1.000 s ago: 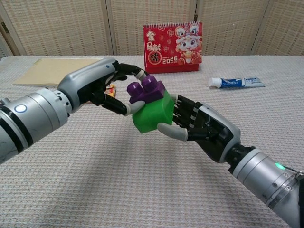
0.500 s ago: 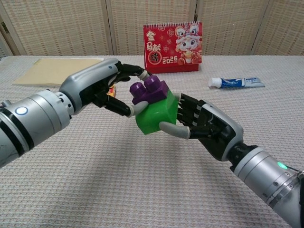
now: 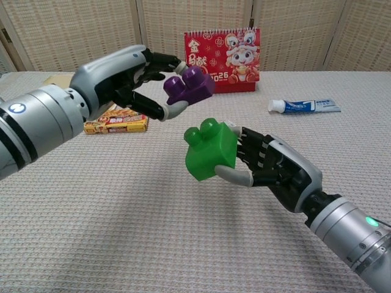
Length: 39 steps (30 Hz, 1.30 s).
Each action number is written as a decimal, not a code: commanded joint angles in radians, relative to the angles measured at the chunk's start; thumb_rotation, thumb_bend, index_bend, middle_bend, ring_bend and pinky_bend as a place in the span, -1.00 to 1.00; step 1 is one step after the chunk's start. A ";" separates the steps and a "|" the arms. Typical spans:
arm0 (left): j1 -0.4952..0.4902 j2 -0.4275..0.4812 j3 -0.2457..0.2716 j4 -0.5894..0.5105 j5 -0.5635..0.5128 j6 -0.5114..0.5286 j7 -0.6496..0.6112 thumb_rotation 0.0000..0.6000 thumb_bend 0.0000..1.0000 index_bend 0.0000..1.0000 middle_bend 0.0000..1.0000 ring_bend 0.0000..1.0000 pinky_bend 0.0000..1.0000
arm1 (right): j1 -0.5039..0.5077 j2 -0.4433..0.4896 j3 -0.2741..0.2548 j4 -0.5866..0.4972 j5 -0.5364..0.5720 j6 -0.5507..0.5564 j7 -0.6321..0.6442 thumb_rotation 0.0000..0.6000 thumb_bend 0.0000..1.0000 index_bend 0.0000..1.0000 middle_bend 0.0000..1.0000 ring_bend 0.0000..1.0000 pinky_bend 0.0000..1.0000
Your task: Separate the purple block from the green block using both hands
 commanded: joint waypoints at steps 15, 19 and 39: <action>0.050 0.076 0.103 0.205 0.111 0.051 0.027 1.00 0.07 0.23 -0.75 -1.00 -1.00 | -0.012 0.298 0.009 -0.118 -0.096 0.108 -0.770 1.00 -0.45 0.47 -0.71 -0.79 -0.97; 0.060 0.052 0.133 0.312 0.123 0.037 -0.016 1.00 0.07 0.21 -0.79 -1.00 -1.00 | -0.015 0.386 0.005 -0.203 -0.044 0.033 -0.909 1.00 -0.45 0.47 -0.71 -0.82 -0.99; 0.055 -0.041 0.169 0.548 0.152 -0.049 -0.190 1.00 0.07 -0.52 -0.98 -1.00 -1.00 | -0.031 0.398 0.001 -0.195 0.044 -0.052 -0.927 1.00 -0.45 -0.16 -0.87 -0.92 -1.00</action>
